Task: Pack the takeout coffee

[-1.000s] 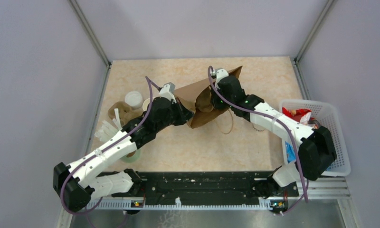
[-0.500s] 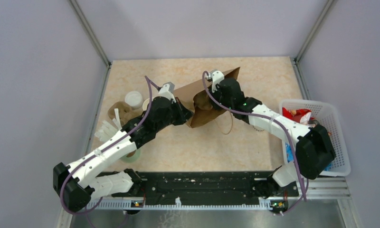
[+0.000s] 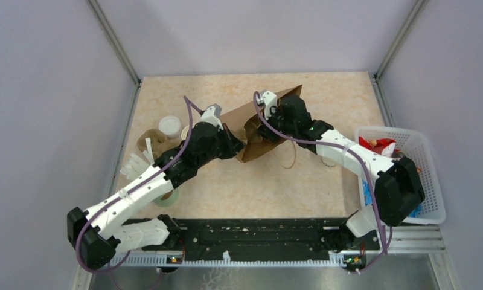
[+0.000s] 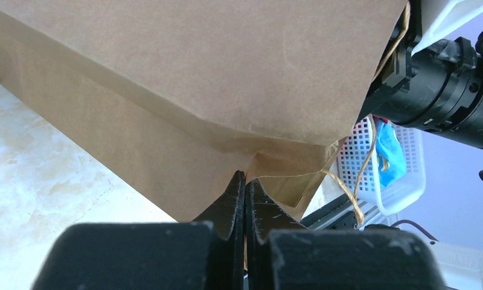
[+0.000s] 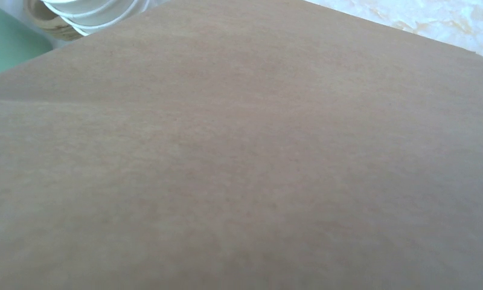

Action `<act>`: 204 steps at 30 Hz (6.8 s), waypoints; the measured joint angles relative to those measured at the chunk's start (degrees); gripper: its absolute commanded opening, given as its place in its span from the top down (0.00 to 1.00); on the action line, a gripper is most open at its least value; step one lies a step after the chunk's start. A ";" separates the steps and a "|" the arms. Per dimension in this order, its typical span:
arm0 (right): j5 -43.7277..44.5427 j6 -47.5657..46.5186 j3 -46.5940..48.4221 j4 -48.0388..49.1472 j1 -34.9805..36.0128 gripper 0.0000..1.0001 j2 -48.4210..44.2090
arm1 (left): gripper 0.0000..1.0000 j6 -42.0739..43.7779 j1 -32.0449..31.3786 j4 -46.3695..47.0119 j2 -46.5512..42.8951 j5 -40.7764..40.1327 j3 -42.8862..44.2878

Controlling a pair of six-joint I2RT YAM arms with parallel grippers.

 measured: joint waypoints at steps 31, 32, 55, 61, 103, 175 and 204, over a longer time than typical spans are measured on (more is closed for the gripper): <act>29.46 0.63 1.22 7.08 2.14 0.49 5.64 | 1.00 -1.70 0.02 -1.01 0.02 -0.94 0.50; 30.86 0.85 1.25 6.86 2.49 0.49 5.64 | 1.00 -1.73 0.02 -1.42 0.02 -1.11 0.63; 33.81 6.21 9.05 -11.96 3.56 0.48 4.57 | 1.00 -4.63 0.22 -5.38 0.17 -4.90 2.99; 28.72 9.57 13.64 -28.41 3.54 0.38 -3.28 | 1.00 -6.32 0.11 -7.23 0.79 -6.10 6.82; 5.09 17.46 21.88 -47.08 3.43 0.13 -18.49 | 1.00 -16.87 -0.04 -13.33 3.41 -1.53 14.01; -8.81 39.67 45.94 -49.33 2.32 1.00 2.99 | 0.47 11.37 17.79 -32.13 22.86 5.22 44.28; -9.05 69.24 30.62 -23.85 -3.06 1.00 -5.18 | 0.02 -16.46 18.51 -27.15 -14.03 33.64 12.90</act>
